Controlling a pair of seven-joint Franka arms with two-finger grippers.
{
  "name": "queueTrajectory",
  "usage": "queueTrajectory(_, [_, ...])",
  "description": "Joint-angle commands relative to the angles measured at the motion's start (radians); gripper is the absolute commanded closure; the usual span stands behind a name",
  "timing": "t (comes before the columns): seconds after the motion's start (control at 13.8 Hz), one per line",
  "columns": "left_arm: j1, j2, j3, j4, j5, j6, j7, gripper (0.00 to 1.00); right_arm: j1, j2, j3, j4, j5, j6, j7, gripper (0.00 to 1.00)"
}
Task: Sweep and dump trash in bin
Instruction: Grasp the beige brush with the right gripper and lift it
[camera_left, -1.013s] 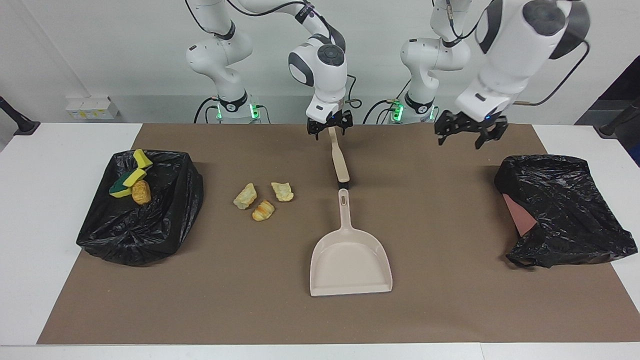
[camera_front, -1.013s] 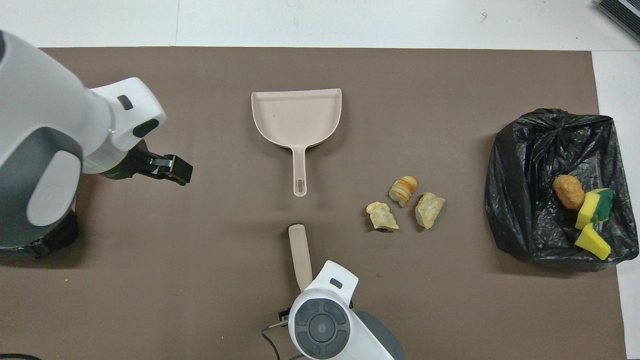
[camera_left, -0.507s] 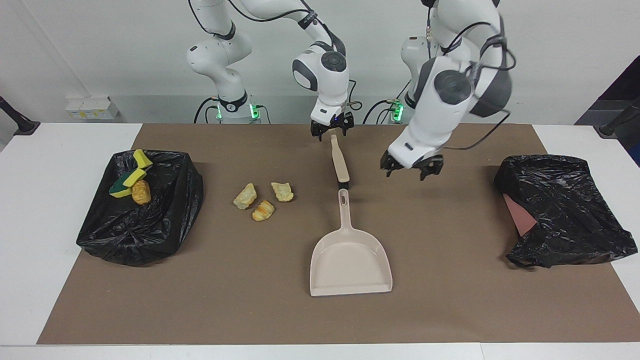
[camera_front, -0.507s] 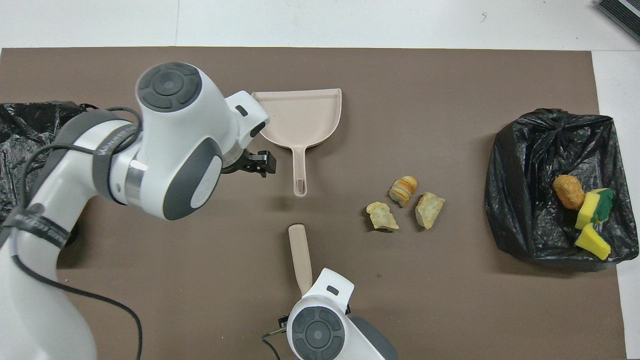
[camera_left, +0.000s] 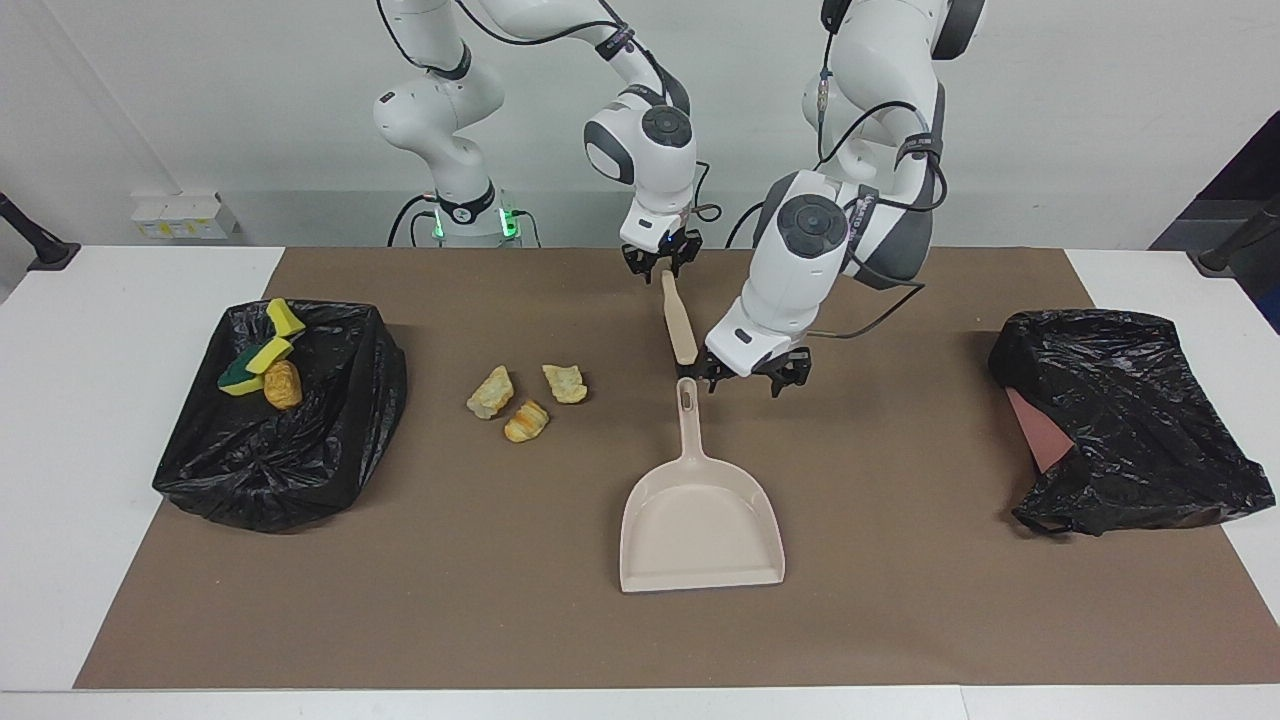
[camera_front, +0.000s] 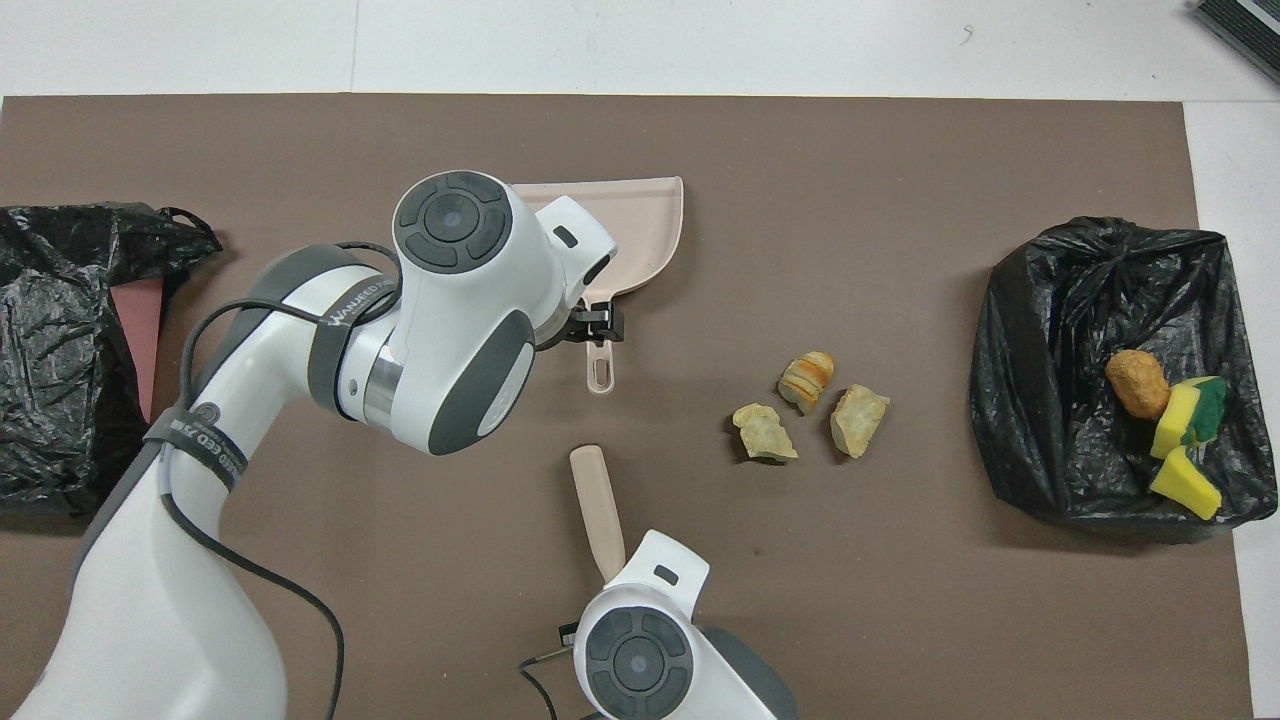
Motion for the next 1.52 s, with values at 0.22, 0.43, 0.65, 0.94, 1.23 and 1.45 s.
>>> queueTrajectory(0.22, [-0.053,0.080,0.017,0.004,-0.003,0.116,-0.074,0.00,-0.143,-0.143,-0.001,-0.006,0.007,-0.178,-0.097,1.00])
queueTrajectory(0.43, [-0.053,0.083,0.015,0.001,-0.011,0.125,-0.081,0.25,-0.266,-0.214,0.001,-0.020,0.000,-0.250,-0.151,1.00])
queueTrajectory(0.65, [-0.052,0.092,0.017,0.004,-0.008,0.130,-0.074,0.89,-0.373,-0.268,-0.001,-0.020,-0.048,-0.281,-0.164,1.00])
queueTrajectory(0.94, [-0.040,0.094,0.015,0.005,-0.006,0.113,-0.064,1.00,-0.526,-0.280,-0.001,-0.046,-0.204,-0.290,-0.197,1.00])
queueTrajectory(1.23, [-0.027,0.092,0.015,-0.007,-0.016,0.148,-0.008,0.51,-0.611,-0.262,0.001,-0.106,-0.299,-0.298,-0.285,1.00])
queueTrajectory(1.45, [-0.033,0.090,0.012,-0.028,-0.017,0.153,-0.006,0.60,-0.613,-0.208,0.004,-0.125,-0.341,-0.295,-0.329,1.00])
